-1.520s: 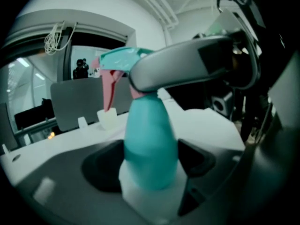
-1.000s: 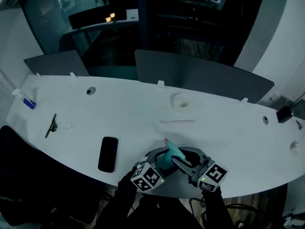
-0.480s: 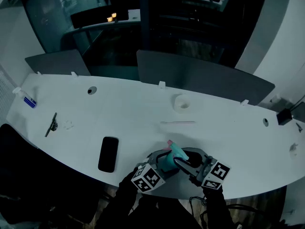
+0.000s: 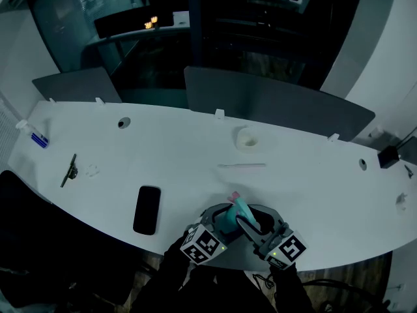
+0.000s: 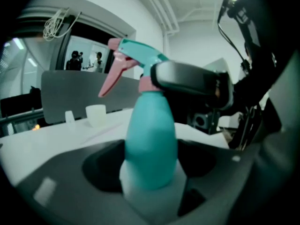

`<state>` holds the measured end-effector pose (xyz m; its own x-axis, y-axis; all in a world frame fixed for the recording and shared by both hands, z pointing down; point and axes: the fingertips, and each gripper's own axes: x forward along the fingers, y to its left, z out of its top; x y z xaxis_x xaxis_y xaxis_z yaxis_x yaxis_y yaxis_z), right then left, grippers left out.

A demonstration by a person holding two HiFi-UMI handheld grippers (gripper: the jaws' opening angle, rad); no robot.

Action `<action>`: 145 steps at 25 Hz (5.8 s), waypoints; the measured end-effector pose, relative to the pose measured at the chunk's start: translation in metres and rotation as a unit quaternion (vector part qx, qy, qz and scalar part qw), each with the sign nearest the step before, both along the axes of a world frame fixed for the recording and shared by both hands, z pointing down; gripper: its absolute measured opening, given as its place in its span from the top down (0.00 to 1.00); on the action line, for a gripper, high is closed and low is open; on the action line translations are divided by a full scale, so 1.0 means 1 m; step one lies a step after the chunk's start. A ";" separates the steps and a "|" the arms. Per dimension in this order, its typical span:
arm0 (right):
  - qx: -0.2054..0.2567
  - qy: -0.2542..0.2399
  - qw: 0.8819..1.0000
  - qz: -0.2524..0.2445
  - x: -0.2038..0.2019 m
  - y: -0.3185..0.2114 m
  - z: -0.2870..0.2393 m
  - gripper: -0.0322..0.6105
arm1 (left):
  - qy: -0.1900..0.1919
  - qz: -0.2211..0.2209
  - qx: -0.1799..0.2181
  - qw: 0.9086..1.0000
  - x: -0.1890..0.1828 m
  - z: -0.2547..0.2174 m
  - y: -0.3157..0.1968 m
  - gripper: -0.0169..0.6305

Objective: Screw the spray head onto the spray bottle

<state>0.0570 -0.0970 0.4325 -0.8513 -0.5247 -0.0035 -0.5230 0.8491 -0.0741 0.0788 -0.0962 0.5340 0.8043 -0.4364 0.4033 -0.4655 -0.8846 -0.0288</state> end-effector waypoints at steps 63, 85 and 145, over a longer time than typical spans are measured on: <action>0.017 0.034 0.998 0.041 -0.008 -0.002 0.001 0.74 | 0.060 -0.257 0.057 0.963 -0.013 -0.021 -0.008 0.47; 0.015 0.049 0.999 0.004 -0.008 0.000 0.004 0.74 | 0.046 -0.116 0.071 0.990 -0.018 -0.021 -0.005 0.36; -0.003 0.038 0.999 -0.018 -0.016 0.010 0.004 0.74 | 0.031 -0.295 0.046 0.954 -0.022 -0.004 0.006 0.44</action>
